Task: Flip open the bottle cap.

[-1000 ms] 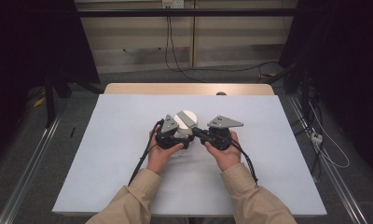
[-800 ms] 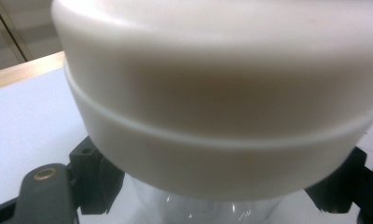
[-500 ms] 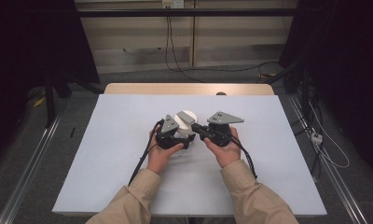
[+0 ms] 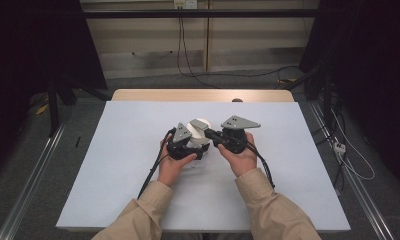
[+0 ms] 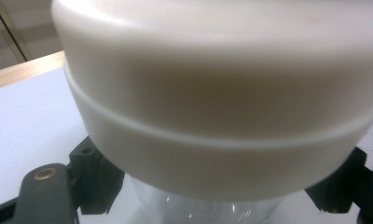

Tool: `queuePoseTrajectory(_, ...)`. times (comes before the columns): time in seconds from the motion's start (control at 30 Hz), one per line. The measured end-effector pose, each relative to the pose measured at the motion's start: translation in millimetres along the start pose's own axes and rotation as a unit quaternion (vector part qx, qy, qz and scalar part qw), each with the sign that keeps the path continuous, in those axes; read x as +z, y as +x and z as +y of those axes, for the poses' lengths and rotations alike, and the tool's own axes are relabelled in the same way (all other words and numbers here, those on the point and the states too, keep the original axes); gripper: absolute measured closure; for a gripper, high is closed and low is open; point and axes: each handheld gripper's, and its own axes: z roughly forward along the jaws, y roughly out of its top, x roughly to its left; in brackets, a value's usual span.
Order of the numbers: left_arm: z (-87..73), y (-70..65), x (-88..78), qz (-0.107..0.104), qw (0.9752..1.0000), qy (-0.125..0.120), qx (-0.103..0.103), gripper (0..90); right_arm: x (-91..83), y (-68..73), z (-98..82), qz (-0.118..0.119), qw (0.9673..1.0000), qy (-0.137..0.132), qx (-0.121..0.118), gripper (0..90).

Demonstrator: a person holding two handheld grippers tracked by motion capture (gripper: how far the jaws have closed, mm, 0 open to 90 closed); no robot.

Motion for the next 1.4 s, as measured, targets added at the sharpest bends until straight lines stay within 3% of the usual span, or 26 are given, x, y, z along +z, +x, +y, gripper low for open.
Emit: queuePoseTrajectory(1.4, -0.3, 0.8, 0.4, -0.003, 1.0000, -0.002, -0.002, 18.8, 20.4, 0.9, 27.0, -0.012, 0.9998, -0.005, -0.017, 90.0)
